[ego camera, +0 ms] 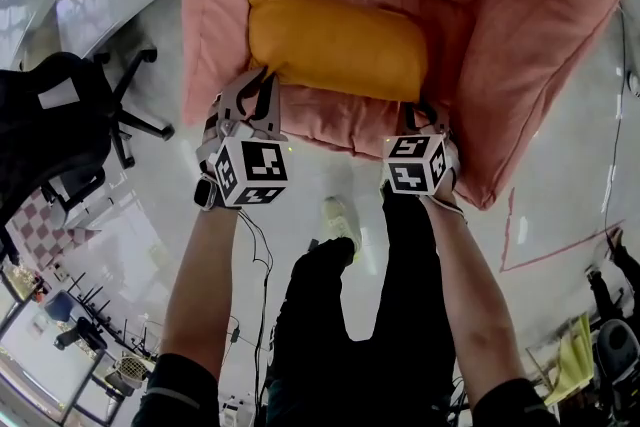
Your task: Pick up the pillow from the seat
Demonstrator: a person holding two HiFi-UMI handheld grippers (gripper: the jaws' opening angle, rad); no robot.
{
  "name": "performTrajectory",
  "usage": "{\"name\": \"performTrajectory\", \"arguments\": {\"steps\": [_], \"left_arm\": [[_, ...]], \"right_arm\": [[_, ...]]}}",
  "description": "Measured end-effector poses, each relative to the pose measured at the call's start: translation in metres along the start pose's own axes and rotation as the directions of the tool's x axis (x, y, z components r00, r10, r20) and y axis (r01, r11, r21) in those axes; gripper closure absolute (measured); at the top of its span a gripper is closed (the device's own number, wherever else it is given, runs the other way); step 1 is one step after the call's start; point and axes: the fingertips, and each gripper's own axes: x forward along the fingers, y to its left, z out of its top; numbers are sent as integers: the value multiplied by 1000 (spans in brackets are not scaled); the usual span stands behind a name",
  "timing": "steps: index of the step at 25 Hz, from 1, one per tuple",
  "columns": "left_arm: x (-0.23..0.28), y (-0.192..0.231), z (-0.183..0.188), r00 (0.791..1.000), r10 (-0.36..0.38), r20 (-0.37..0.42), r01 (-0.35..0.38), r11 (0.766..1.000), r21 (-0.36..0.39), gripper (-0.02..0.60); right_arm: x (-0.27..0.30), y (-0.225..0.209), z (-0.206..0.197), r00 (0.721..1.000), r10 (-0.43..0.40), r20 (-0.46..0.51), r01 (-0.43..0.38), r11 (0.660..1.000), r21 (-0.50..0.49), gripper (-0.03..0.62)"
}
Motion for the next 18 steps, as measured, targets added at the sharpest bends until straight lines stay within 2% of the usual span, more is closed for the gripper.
{"name": "performTrajectory", "arguments": {"steps": [3, 10, 18], "left_arm": [[-8, 1, 8, 1000, -13, 8, 13, 1000, -20, 566], [-39, 12, 27, 999, -23, 25, 24, 997, -68, 569], [-114, 32, 66, 998, -16, 63, 24, 990, -139, 569]], "right_arm": [[-11, -5, 6, 1000, 6, 29, -7, 1000, 21, 540], [-56, -13, 21, 997, 29, 74, -31, 999, 26, 554], [-146, -29, 54, 988, 46, 145, -49, 999, 12, 556]]}}
